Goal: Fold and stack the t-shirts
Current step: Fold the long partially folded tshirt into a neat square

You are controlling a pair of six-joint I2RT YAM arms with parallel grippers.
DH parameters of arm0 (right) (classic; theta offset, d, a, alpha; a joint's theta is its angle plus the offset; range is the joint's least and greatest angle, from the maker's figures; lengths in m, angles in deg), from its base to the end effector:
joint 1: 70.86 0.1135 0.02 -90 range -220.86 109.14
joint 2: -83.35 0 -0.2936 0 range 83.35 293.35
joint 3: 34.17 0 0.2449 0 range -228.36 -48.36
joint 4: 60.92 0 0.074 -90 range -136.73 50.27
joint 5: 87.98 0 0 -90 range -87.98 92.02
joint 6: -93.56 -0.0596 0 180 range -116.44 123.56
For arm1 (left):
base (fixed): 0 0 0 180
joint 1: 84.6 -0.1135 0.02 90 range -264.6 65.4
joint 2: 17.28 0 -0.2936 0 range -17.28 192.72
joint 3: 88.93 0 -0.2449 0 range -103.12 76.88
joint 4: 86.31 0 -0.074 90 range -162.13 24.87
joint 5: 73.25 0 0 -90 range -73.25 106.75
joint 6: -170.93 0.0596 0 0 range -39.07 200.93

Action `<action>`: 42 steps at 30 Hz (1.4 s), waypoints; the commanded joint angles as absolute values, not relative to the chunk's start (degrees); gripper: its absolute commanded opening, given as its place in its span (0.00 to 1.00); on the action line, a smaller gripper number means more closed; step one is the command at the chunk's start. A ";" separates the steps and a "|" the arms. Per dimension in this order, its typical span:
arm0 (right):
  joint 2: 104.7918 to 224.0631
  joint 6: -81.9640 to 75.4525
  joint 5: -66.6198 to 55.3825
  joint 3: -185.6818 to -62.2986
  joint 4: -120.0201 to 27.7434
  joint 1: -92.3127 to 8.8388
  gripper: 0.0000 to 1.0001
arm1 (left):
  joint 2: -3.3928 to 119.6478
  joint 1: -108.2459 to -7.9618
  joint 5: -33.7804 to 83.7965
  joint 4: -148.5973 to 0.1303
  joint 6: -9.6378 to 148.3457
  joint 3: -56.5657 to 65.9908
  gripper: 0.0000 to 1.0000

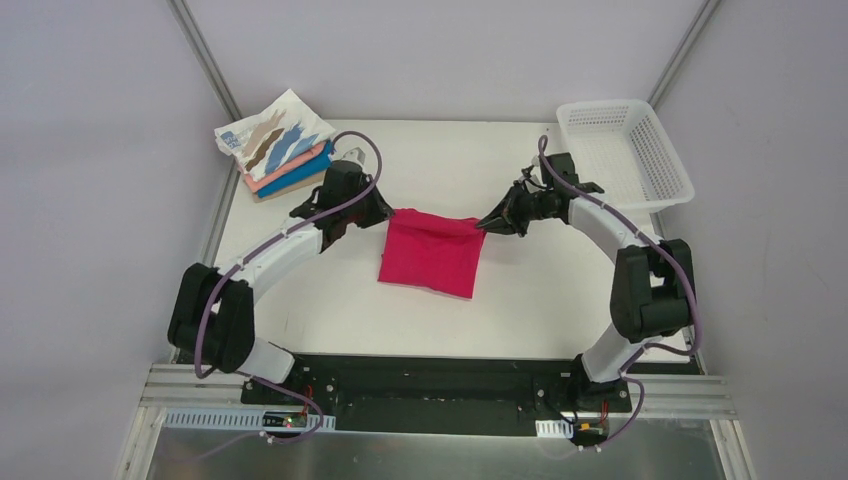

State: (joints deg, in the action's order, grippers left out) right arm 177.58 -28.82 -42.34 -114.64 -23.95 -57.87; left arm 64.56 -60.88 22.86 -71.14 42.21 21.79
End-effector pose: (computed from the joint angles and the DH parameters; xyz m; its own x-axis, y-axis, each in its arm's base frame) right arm 0.3349 0.1200 0.2578 -0.9541 0.1729 -0.2447 -0.0959 0.5975 0.7961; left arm 0.3044 -0.1407 0.2889 -0.6365 -0.3997 -0.6596 0.1129 0.7978 -0.5923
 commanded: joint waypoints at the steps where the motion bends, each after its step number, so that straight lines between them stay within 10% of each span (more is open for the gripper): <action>1: 180.52 -31.07 -42.45 -116.06 -28.75 -59.29 0.00 | 69.45 -62.40 21.10 -73.54 43.96 17.27 0.00; 15: 191.48 -33.11 -40.46 -120.63 -32.68 -61.43 0.04 | 83.09 -64.71 24.02 -72.87 43.24 8.48 0.05; 17: 193.13 -32.90 -40.72 -122.11 -32.72 -61.77 0.15 | 84.09 -65.06 24.01 -72.51 43.16 7.68 0.19; 24: 191.59 -32.63 -36.60 -126.90 -32.34 -64.16 0.99 | 81.24 -66.58 23.99 -72.31 44.25 5.69 0.98; 42: 183.87 -33.18 -35.14 -116.88 -40.73 -55.07 1.00 | 92.98 -62.28 47.66 -74.78 43.67 -3.78 0.99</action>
